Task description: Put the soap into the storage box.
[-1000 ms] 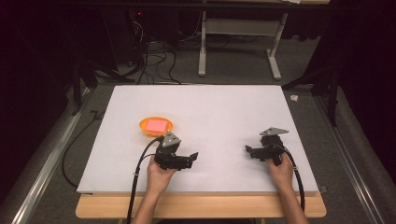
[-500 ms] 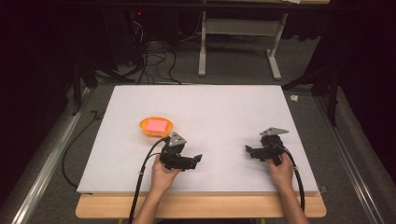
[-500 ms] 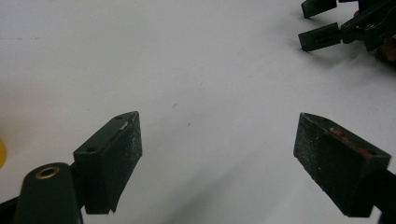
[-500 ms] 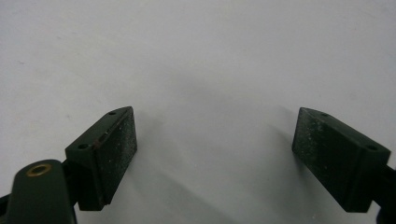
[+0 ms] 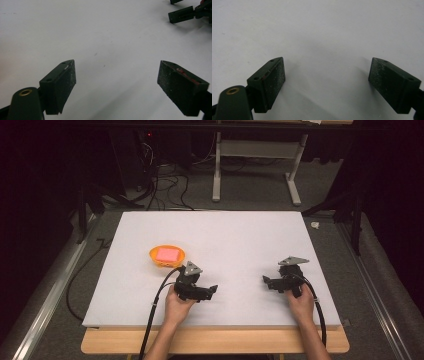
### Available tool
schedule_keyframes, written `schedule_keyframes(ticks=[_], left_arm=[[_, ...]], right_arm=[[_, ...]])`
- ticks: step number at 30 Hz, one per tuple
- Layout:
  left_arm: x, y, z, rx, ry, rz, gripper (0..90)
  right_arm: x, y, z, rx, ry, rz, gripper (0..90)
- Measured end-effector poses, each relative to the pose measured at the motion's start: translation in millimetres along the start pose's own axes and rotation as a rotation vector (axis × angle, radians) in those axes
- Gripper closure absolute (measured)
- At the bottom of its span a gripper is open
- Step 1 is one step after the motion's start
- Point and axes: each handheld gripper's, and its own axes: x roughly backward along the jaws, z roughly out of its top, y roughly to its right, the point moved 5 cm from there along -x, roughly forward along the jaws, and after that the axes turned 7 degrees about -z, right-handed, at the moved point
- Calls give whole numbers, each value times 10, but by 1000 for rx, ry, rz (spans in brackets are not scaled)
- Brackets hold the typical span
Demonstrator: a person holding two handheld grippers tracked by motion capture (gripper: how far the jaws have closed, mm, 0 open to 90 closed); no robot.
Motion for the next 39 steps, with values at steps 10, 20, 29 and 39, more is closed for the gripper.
schedule_keyframes(ticks=[10, 20, 29, 39], left_arm=[[-111, -54, -31, 4, -15, 20, 160], [-215, -95, -72, -3, -29, 50, 159], [-263, -163, -82, -17, -26, 107, 160], [-320, -168, -114, -40, -60, 163, 159]], right_arm=[[0, 0, 0, -1, 0, 1, 146], [-1, 1, 0, -2, -1, 1, 145], [0, 1, 0, -2, -2, 3, 145], [0, 0, 0, -2, -1, 1, 145]])
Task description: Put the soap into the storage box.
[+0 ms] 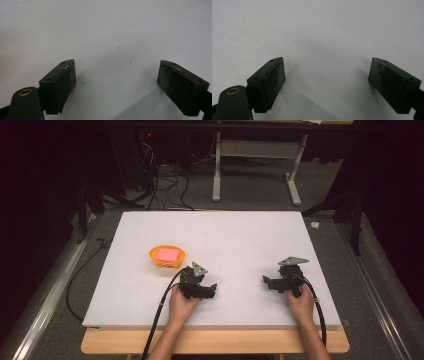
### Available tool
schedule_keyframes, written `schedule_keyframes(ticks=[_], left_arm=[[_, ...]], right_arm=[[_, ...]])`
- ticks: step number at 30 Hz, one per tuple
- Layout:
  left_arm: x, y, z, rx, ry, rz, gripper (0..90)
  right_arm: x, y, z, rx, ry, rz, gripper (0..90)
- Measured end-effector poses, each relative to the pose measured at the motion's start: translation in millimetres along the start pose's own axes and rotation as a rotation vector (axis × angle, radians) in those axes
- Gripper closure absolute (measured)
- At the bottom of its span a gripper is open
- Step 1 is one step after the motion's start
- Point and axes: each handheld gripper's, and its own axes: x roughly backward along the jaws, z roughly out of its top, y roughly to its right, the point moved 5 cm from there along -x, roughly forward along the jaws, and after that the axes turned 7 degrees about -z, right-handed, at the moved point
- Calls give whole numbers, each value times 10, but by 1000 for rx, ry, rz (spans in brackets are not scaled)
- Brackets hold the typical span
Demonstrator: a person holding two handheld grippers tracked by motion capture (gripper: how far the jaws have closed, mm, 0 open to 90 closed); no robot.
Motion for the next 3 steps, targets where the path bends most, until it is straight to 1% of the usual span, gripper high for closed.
schedule_keyframes(ticks=[3], left_arm=[[0, -1, 0, 0, -1, 0, 159]], right_arm=[[1, 0, 0, 0, -1, 2, 145]])
